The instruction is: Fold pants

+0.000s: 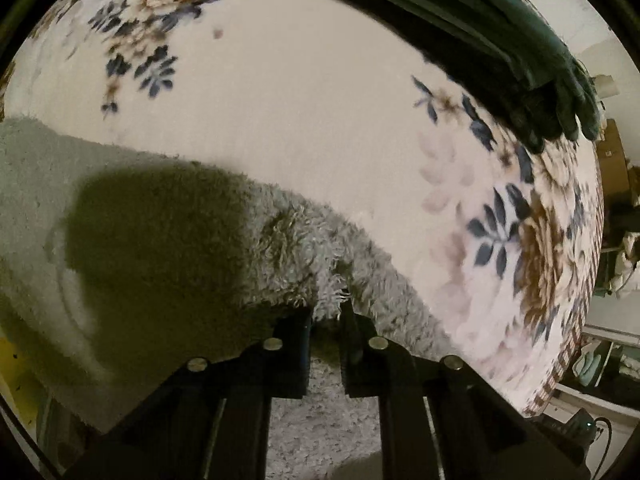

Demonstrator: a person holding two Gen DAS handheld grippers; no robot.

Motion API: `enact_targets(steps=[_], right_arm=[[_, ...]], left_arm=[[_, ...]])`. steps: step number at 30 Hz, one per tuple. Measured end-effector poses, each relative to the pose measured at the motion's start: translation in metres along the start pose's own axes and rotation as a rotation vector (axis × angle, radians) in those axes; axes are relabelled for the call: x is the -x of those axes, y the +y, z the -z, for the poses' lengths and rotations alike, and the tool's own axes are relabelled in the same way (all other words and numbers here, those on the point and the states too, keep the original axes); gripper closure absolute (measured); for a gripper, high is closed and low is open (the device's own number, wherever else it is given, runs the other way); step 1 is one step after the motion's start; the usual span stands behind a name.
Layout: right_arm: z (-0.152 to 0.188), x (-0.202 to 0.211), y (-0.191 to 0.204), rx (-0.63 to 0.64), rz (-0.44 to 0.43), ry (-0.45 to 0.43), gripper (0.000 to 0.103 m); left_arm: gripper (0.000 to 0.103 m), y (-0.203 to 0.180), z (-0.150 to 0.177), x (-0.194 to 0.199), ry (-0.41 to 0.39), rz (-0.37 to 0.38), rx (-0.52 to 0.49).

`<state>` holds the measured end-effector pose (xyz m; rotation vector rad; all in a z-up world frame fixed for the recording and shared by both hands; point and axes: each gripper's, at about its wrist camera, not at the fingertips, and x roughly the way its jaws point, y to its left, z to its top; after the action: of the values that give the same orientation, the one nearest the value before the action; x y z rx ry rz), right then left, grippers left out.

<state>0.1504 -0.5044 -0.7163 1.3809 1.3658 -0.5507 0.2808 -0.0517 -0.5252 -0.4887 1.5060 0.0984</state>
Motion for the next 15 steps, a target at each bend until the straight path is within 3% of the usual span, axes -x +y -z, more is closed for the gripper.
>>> enact_targets(steps=[4,5,6,8,10,12,15], right_arm=[[-0.015,-0.017,0.011,0.046,0.021,0.083,0.088],[-0.019,-0.023,0.013,0.051,0.014,0.106,0.081],[-0.020,-0.019,0.008,0.061,-0.024,0.124,0.064],[-0.018,-0.001,-0.011,0.090,-0.080,0.129,0.041],[-0.014,0.036,-0.046,0.121,-0.111,0.057,0.037],[-0.014,0.073,-0.087,0.114,-0.085,-0.037,0.036],[-0.030,0.129,-0.172,0.016,-0.012,-0.205,0.036]], left_arm=[[0.090,-0.007,-0.001,-0.010,0.063,-0.034,-0.043],[0.090,-0.007,0.004,-0.002,0.052,-0.031,-0.071],[0.087,-0.007,0.009,0.005,0.041,-0.035,-0.093],[0.073,-0.008,0.024,0.019,0.029,-0.045,-0.142],[0.046,-0.012,0.044,0.030,0.025,-0.070,-0.207],[0.033,-0.023,0.063,0.029,0.015,-0.083,-0.252],[0.029,-0.041,0.092,0.018,0.010,-0.113,-0.356]])
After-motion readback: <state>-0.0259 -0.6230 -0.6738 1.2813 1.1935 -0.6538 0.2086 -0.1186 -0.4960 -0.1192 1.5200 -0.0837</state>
